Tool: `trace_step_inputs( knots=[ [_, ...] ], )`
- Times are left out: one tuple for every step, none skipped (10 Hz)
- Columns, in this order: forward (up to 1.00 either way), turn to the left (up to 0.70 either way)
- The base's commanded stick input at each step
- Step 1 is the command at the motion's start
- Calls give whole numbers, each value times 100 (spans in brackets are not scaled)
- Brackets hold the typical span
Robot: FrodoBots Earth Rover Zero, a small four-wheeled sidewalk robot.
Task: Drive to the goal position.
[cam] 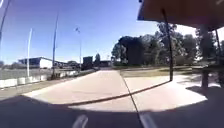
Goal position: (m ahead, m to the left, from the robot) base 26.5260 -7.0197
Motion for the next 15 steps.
trace_step_inputs(
  knots=[
    [100, 0],
    [100, 0],
    [100, 0],
    [100, 0],
    [100, 0],
    [100, 0],
    [100, 0],
    [100, 0],
    [100, 0],
    [100, 0],
    [100, 0],
    [100, 0],
    [100, 0],
    [100, 0],
    [100, 0]
  ],
)
